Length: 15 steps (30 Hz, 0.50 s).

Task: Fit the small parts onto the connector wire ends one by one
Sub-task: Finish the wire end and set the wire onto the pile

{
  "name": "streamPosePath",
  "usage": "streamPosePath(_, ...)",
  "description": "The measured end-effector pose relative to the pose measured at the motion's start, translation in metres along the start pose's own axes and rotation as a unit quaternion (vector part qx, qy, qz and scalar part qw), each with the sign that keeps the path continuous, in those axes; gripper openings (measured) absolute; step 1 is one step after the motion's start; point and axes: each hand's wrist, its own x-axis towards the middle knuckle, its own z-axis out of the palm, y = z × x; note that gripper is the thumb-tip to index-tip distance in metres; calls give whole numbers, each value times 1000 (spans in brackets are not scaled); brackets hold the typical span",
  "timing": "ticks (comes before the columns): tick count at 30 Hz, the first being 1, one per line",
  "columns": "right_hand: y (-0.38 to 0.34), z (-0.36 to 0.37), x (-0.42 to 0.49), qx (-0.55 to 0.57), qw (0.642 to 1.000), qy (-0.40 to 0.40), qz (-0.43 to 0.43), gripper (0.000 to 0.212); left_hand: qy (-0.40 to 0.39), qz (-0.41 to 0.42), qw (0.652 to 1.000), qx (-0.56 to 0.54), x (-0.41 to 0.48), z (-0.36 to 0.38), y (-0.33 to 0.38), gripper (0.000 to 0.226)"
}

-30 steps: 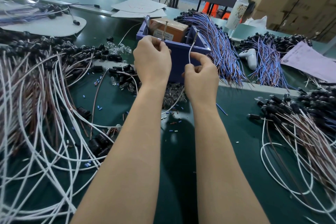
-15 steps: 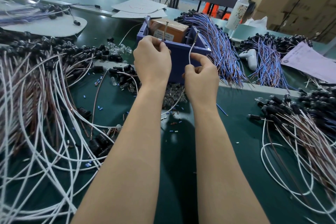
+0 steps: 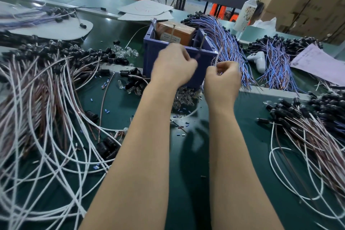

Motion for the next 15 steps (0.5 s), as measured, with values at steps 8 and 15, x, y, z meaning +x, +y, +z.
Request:
streamPosePath(8,-17,-13,-8,-18,995,-26,-92,16,-140,-48,986,79,-25,-10,-9,18)
streamPosePath(15,3,28,-43,-261,907,-323,-74,25,-20,-201,977,69,-17,-30,-62,27)
